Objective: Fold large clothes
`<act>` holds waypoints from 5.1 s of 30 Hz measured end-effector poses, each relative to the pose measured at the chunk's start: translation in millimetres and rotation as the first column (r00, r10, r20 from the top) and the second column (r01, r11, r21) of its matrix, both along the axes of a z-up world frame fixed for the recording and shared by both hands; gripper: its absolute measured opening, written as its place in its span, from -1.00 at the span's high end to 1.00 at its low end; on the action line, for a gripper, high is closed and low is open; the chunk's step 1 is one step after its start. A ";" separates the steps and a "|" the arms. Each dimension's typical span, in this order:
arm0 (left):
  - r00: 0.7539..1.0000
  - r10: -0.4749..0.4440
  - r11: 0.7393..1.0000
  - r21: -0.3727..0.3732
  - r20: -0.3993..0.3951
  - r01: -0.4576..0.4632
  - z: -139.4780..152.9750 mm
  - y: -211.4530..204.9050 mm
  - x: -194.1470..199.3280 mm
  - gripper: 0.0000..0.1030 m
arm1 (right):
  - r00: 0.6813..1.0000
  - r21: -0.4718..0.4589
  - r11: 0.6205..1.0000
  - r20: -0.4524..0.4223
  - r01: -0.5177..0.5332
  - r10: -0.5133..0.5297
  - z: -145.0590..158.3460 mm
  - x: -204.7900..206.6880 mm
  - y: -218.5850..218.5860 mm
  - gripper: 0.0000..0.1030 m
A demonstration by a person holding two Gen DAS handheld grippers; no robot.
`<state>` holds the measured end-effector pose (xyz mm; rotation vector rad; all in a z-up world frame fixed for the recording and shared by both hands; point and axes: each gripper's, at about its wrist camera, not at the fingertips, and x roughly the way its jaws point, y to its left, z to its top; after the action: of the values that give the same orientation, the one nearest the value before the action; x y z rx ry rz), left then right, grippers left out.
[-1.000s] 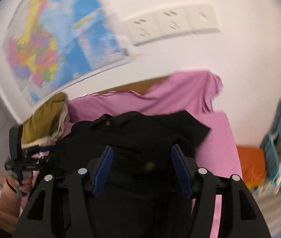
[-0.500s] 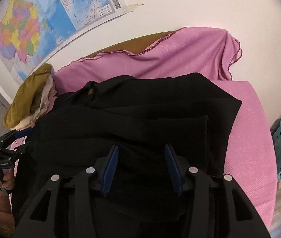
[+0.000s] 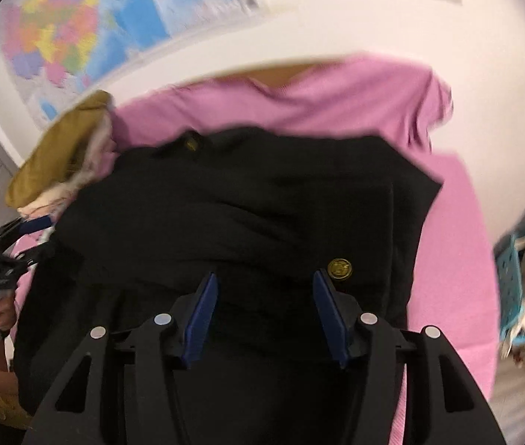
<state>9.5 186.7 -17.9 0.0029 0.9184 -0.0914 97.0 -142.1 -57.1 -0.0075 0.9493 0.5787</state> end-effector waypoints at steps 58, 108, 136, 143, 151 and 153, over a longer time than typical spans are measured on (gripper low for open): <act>0.963 -0.243 0.847 -0.510 -0.117 0.152 -40.7 -7.3 -170.3 -0.89 | 0.982 0.400 0.916 -0.159 -0.029 0.101 -33.6 -155.9 -108.1 -0.63; 0.999 -0.052 0.789 -0.613 -0.006 0.037 51.5 64.3 -200.6 0.81 | 0.992 0.588 0.805 -0.032 -0.078 0.120 46.8 -209.2 -118.4 0.77; 1.000 0.001 0.817 -0.577 0.018 0.010 141.2 111.9 -15.3 0.76 | 0.997 0.701 0.713 -0.072 0.028 0.032 129.9 -10.5 -89.6 0.76; 0.998 0.022 0.827 -0.559 -0.057 -0.050 123.8 116.9 50.3 0.75 | 0.981 0.665 0.733 -0.194 0.145 -0.019 106.7 57.1 -74.4 0.74; 0.978 0.075 0.807 -0.564 -0.196 -0.175 70.3 135.1 116.4 0.73 | 0.936 0.601 0.750 -0.346 0.274 -0.065 59.0 124.1 -57.6 0.70; 0.968 0.096 0.811 -0.546 -0.232 -0.211 56.9 136.6 129.5 0.68 | 0.917 0.579 0.753 -0.391 0.312 -0.079 44.1 138.1 -53.5 0.64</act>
<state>139.0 323.3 39.0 -0.6513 1.0551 -0.2153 235.2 -195.7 -13.0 0.8285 1.0347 0.6900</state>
